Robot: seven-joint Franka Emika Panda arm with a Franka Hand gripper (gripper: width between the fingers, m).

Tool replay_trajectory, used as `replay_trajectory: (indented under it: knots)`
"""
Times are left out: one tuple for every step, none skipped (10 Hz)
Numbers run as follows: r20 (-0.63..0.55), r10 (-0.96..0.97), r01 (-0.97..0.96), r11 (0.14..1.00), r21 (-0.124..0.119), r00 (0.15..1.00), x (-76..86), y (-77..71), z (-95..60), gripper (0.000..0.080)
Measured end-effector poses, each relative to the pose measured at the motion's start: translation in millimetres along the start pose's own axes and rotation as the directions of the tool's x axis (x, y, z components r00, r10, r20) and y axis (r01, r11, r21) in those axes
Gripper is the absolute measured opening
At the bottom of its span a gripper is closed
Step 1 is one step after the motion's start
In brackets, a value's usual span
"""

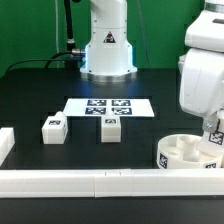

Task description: Assemble stool

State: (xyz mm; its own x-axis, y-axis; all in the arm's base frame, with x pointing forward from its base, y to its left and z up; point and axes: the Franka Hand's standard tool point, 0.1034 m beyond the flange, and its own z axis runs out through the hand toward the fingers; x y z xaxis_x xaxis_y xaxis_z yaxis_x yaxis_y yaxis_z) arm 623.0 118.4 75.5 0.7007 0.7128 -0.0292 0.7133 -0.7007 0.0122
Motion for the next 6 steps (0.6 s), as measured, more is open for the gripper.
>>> replay_trajectory:
  knots:
    - [-0.022,0.150,-0.150,0.989,-0.003,0.988,-0.3,-2.2,0.7,0.0337]
    - [-0.041,0.333,-0.332,0.943,0.018,0.942,-1.5,-5.0,1.6,0.0337]
    - [-0.043,0.437,-0.435,0.899,0.046,0.899,-2.4,-4.2,1.7,0.0337]
    - [-0.047,0.509,-0.506,0.861,0.055,0.860,-2.0,-3.6,1.8,0.0337]
    - [-0.044,0.552,-0.549,0.834,0.058,0.833,-1.9,-3.7,1.8,0.0337]
    - [-0.039,0.612,-0.609,0.791,0.061,0.790,-1.9,-3.7,1.8,0.0337]
